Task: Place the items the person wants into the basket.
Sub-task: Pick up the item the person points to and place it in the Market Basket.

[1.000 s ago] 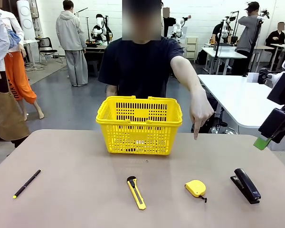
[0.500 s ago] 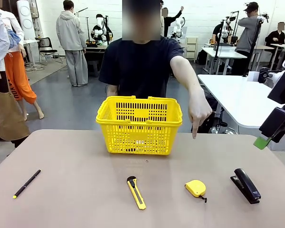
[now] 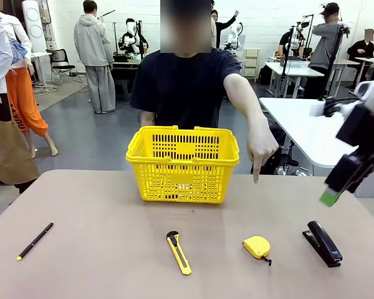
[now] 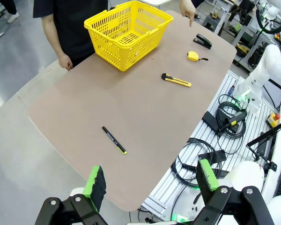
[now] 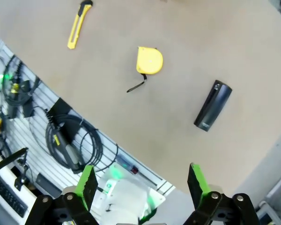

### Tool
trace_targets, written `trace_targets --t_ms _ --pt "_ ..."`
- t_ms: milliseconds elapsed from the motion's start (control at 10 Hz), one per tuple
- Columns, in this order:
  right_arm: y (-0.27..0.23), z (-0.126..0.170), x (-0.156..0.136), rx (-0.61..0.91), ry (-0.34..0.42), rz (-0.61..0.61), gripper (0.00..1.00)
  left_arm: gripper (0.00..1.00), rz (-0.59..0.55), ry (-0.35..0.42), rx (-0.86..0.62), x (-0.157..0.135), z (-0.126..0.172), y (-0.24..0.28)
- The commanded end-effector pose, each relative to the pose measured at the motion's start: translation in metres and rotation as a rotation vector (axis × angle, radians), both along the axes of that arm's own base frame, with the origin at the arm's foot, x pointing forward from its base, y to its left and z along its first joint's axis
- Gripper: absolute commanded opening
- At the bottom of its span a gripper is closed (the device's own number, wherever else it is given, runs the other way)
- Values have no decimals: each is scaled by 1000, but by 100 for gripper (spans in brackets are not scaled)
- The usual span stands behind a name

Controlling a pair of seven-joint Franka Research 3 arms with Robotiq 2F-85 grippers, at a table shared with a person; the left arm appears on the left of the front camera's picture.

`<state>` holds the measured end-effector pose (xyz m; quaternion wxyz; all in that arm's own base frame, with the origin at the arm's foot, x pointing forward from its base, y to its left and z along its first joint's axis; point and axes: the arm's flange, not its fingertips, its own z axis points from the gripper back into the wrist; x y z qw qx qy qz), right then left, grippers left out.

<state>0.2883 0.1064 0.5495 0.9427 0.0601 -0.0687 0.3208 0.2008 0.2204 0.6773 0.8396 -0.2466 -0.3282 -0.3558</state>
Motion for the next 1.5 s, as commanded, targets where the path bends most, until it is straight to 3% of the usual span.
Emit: trace_targets --t_ms 0,300,700,1100,1400 --pt "37 -36 -4 -81 -37 -29 100 100 -17 -19 -9 -1 0 0" --pt "63 -88 14 -88 -27 -16 100 100 -17 -19 -9 -1 0 0" --pt "94 -147 46 -129 45 45 100 100 -17 -19 -9 -1 0 0" --pt "115 -183 70 -134 -12 12 100 100 -17 -19 -9 -1 0 0" --pt "119 -203 85 -139 -7 15 100 100 -17 -19 -9 -1 0 0"
